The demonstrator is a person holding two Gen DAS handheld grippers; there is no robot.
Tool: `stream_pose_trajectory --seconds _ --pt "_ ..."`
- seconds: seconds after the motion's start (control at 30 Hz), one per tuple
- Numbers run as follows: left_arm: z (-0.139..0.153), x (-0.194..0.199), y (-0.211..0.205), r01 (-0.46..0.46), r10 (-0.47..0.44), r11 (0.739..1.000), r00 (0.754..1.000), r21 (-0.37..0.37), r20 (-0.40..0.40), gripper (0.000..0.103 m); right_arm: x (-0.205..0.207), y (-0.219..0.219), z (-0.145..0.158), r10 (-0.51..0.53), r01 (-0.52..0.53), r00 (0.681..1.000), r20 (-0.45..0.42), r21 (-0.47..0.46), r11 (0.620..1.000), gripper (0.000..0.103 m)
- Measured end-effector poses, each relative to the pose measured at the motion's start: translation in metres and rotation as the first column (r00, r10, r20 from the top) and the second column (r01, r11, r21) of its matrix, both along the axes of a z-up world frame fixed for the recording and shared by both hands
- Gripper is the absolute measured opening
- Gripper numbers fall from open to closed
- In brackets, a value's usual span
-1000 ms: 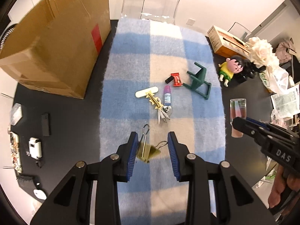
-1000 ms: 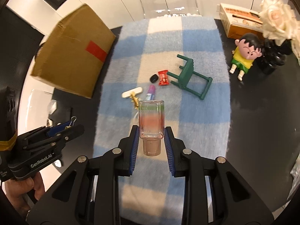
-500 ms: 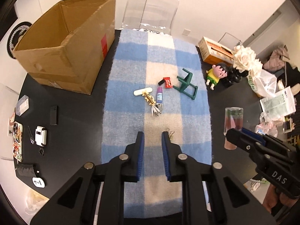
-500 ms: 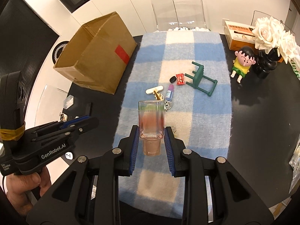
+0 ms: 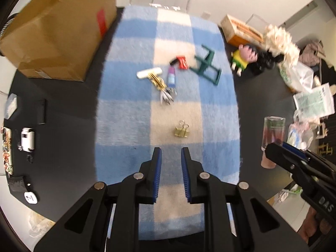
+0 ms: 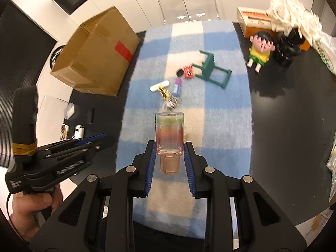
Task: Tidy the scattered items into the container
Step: 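Grasp the gold binder clip with the left gripper and lift it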
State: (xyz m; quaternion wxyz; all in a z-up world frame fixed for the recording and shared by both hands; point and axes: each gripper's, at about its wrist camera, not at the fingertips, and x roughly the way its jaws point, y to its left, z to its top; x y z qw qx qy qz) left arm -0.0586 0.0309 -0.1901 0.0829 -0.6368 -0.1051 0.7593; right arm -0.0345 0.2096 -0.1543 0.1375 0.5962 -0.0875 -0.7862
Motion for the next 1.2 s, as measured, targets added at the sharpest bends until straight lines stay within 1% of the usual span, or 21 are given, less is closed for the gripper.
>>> stream_pose_trajectory --seconds 0.03,0.1,0.17,0.23,0.33,0.37,0.47,0.6,0.7,0.83,0.9,0.93,1.0,1.07,1.2 --pt "-0.008 -0.001 0.006 0.008 -0.008 1.0 1.0 -0.001 0.013 0.02 0.0 0.003 -0.008 0.0 0.0 1.0 0.01 0.002 1.0 0.028" --pt "-0.029 -0.004 0.02 0.017 -0.017 1.0 0.999 0.007 0.034 0.026 -0.002 0.01 -0.025 0.0 0.0 0.999 0.034 0.004 1.0 0.028" --pt "-0.048 -0.008 0.034 0.021 -0.021 1.0 0.999 0.007 0.049 0.039 -0.005 0.019 -0.045 -0.001 0.0 0.998 0.061 0.006 1.0 0.028" --pt "-0.066 -0.014 0.047 0.026 -0.025 1.0 0.998 -0.006 0.06 0.046 -0.008 0.028 -0.063 0.004 -0.005 0.997 0.078 0.016 1.0 0.028" --pt "-0.091 -0.025 0.061 0.014 -0.011 0.999 0.997 -0.039 0.081 0.047 -0.016 0.041 -0.091 0.018 -0.02 0.995 0.093 0.013 1.0 0.028" --pt "-0.099 -0.028 0.064 0.014 -0.009 0.999 0.996 -0.051 0.09 0.047 -0.021 0.046 -0.106 0.019 -0.021 0.994 0.108 0.015 1.0 0.028" --pt "-0.12 -0.037 0.075 0.023 -0.013 0.995 0.994 -0.094 0.105 0.047 -0.033 0.053 -0.134 0.025 -0.027 0.991 0.132 0.012 1.0 0.028" --pt "-0.141 -0.041 0.084 0.038 -0.019 0.989 0.991 -0.146 0.129 0.047 -0.045 0.057 -0.158 0.043 -0.043 0.988 0.149 0.0 0.999 0.028" --pt "-0.149 -0.042 0.086 0.037 -0.013 0.985 0.99 -0.167 0.139 0.047 -0.051 0.059 -0.166 0.052 -0.052 0.986 0.159 -0.009 0.999 0.028" --pt "-0.148 -0.04 0.09 0.058 -0.035 0.979 0.992 -0.196 0.119 0.047 -0.055 0.059 -0.168 0.06 -0.059 0.984 0.166 -0.013 0.998 0.028" --pt "-0.145 -0.037 0.09 0.06 -0.039 0.979 0.994 -0.196 0.105 0.035 -0.056 0.059 -0.168 0.064 -0.062 0.984 0.166 -0.014 0.998 0.028" --pt "-0.144 -0.036 0.089 0.06 -0.04 0.978 0.994 -0.2 0.105 0.032 -0.056 0.059 -0.168 0.065 -0.063 0.984 0.168 -0.014 0.998 0.028" --pt "-0.14 -0.035 0.086 0.055 -0.035 0.982 0.993 -0.183 0.11 0.032 -0.056 0.058 -0.165 0.065 -0.064 0.983 0.169 -0.013 0.998 0.028" --pt "-0.132 -0.032 0.083 0.052 -0.034 0.983 0.994 -0.178 0.1 0.032 -0.056 0.058 -0.162 0.064 -0.063 0.984 0.167 -0.012 0.998 0.028" --pt "-0.103 -0.024 0.074 0.049 -0.039 0.985 0.997 -0.166 0.066 0.032 -0.054 0.057 -0.146 0.057 -0.057 0.986 0.154 -0.003 0.998 0.028"
